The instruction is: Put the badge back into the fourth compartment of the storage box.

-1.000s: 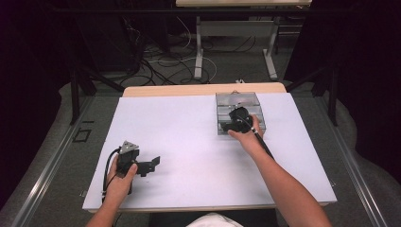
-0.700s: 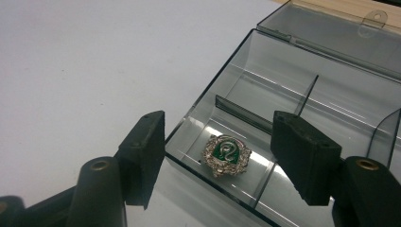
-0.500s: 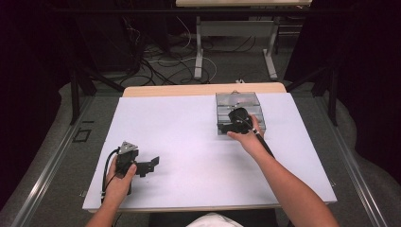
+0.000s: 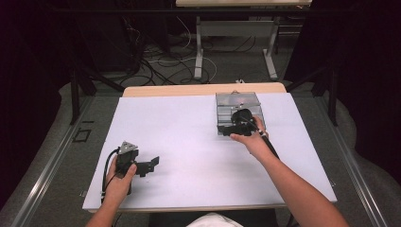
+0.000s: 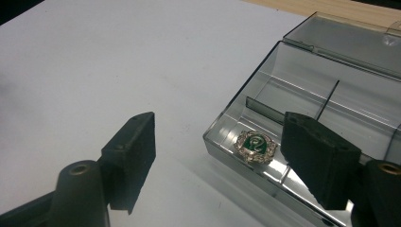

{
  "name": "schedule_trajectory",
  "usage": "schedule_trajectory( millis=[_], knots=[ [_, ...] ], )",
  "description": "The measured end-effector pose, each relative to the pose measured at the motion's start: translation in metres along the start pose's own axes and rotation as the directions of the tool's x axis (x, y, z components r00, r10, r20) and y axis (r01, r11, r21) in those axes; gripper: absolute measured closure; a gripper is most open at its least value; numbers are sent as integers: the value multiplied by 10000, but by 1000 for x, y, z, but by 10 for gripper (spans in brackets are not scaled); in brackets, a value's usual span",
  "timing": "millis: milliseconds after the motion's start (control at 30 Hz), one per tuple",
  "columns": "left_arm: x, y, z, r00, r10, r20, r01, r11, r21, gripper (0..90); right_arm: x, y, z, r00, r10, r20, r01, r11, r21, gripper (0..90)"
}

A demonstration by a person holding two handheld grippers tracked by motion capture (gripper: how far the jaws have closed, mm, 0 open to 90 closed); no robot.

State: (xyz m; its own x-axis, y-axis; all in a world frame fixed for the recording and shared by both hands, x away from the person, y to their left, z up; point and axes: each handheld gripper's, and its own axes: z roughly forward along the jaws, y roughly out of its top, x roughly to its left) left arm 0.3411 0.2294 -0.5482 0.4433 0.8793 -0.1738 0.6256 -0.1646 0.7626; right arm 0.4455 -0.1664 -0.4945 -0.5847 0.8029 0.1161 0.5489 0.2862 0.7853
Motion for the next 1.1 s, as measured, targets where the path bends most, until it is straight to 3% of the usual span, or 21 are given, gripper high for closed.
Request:
schedule_trajectory(
  millis=[400, 500, 1100],
  knots=[
    [-1, 0, 1, 10000, -4, -85, 4, 10000, -75, 43, -4, -14, -25, 9997, 244, -74, -245, 9996, -155, 164],
    [-2, 0, 1, 9999, -153, -57, 152, 9998, -144, 43, -4, -19, -30, 9995, 311, 28, -311, 9992, -249, 160],
    [-2, 0, 1, 9999, -121, -62, 120, 9998, -159, 43, -6, -58, -62, 9994, 141, 309, -126, 9987, -487, 148]
  ],
)
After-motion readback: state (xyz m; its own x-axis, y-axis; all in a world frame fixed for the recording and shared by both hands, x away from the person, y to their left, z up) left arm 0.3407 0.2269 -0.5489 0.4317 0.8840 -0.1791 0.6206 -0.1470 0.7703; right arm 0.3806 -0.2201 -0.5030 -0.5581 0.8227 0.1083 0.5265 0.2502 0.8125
